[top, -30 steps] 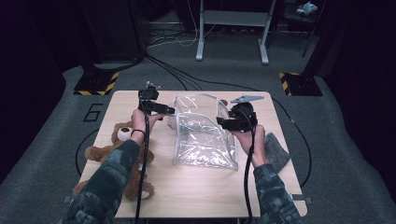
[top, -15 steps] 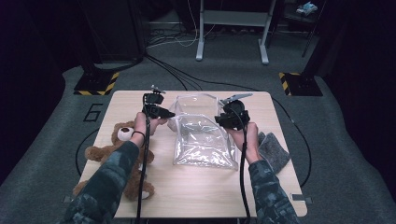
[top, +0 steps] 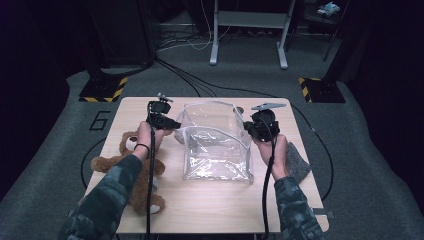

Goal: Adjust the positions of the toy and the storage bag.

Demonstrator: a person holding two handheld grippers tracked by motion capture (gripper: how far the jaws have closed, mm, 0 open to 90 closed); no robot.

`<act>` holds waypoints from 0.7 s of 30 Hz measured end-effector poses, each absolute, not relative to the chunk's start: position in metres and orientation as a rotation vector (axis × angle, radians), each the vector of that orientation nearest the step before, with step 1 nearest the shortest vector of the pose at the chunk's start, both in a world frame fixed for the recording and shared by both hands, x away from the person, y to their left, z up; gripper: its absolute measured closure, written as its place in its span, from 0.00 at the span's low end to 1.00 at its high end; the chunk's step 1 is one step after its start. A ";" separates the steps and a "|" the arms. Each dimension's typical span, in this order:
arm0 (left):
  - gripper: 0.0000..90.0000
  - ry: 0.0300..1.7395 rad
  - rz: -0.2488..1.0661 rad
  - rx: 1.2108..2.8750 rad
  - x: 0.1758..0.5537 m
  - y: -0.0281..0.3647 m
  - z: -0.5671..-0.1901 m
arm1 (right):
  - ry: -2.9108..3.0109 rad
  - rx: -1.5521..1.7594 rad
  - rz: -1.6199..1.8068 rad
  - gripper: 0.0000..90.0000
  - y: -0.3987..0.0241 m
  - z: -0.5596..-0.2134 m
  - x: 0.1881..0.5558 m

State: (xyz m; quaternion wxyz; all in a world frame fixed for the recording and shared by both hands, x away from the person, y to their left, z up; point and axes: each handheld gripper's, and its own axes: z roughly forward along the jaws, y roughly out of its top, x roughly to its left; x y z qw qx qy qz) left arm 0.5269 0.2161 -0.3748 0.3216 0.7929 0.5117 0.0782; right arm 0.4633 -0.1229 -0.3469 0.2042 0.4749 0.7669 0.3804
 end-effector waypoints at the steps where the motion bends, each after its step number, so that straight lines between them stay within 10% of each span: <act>1: 0.90 1.345 0.199 2.086 0.526 0.218 -0.374 | 2.136 1.324 1.063 0.97 -0.125 -0.347 0.461; 21: 0.90 1.361 0.135 2.079 0.501 0.237 -0.368 | 2.113 1.319 1.047 0.97 -0.138 -0.346 0.447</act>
